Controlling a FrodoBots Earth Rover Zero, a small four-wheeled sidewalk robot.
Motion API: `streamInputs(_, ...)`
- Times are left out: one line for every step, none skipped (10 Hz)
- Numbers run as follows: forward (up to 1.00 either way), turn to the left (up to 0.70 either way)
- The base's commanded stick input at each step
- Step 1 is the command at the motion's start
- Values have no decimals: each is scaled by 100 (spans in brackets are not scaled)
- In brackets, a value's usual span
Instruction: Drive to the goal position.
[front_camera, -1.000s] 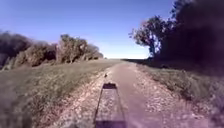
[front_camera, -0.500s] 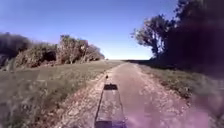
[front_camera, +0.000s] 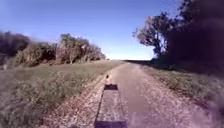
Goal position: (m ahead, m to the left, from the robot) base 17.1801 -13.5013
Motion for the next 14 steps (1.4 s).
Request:
streamInputs(85,0)
streamInputs(85,-24)
streamInputs(85,-31)
streamInputs(85,-34)
streamInputs(85,-34)
streamInputs(85,-34)
streamInputs(85,-34)
streamInputs(85,-34)
streamInputs(85,-34)
streamInputs(85,-34)
streamInputs(85,-24)
streamInputs(85,-2)
streamInputs(85,0)
streamInputs(85,0)
